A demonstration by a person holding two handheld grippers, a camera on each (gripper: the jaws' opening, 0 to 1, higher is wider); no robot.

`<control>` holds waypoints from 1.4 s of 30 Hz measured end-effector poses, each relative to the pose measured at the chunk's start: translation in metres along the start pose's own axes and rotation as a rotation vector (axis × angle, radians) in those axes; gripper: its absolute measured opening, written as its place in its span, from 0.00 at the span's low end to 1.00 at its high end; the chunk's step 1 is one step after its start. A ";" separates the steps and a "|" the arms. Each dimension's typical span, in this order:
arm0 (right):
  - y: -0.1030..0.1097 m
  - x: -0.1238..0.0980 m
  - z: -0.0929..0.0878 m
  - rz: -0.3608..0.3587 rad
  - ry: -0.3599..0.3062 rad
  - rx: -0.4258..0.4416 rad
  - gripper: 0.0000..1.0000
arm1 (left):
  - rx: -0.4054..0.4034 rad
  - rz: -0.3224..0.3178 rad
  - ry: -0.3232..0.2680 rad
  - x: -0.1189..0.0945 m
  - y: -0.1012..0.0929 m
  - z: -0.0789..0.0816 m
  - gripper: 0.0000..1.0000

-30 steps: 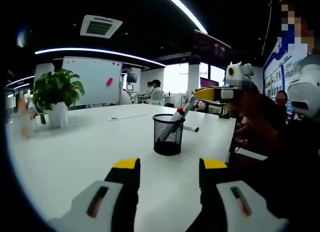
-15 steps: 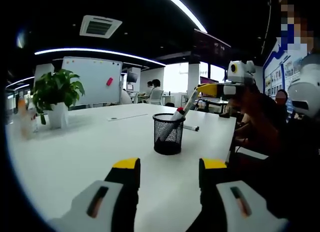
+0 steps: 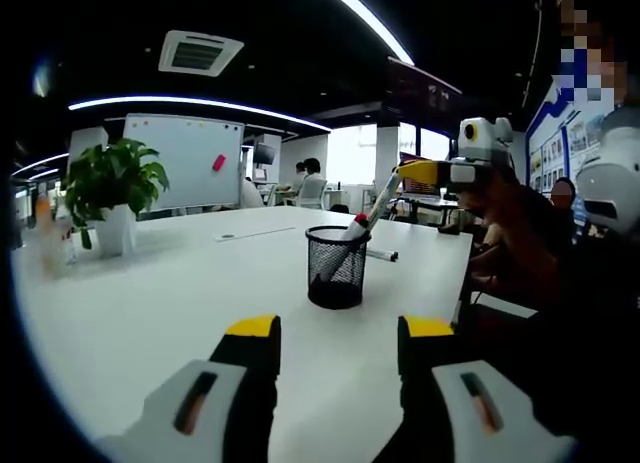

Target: Pick up the whiteboard markers from the pen holder and place them facing the whiteboard neatly

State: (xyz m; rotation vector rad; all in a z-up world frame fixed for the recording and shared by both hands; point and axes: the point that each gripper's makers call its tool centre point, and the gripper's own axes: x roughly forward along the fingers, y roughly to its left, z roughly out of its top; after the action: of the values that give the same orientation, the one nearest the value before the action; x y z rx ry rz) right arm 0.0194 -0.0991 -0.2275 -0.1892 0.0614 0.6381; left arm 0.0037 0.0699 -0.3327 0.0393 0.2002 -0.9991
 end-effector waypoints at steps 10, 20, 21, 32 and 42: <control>-0.001 -0.003 0.009 -0.009 -0.021 -0.005 0.13 | -0.001 0.002 0.000 0.000 0.001 0.000 0.48; -0.003 -0.010 0.016 -0.021 -0.040 -0.006 0.13 | -0.002 0.002 -0.001 0.000 0.001 0.000 0.48; -0.003 -0.010 0.016 -0.021 -0.038 -0.007 0.13 | -0.002 0.002 0.000 0.000 0.001 0.000 0.48; -0.002 -0.017 0.023 -0.025 -0.052 -0.026 0.13 | 0.000 0.002 -0.001 0.001 0.000 0.000 0.48; -0.005 -0.023 0.022 -0.033 -0.052 0.000 0.13 | -0.003 0.002 -0.003 0.000 0.001 0.000 0.48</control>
State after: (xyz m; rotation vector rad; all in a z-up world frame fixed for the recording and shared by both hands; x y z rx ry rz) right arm 0.0042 -0.1122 -0.2029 -0.1733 0.0085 0.6094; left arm 0.0044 0.0701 -0.3324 0.0353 0.1988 -0.9965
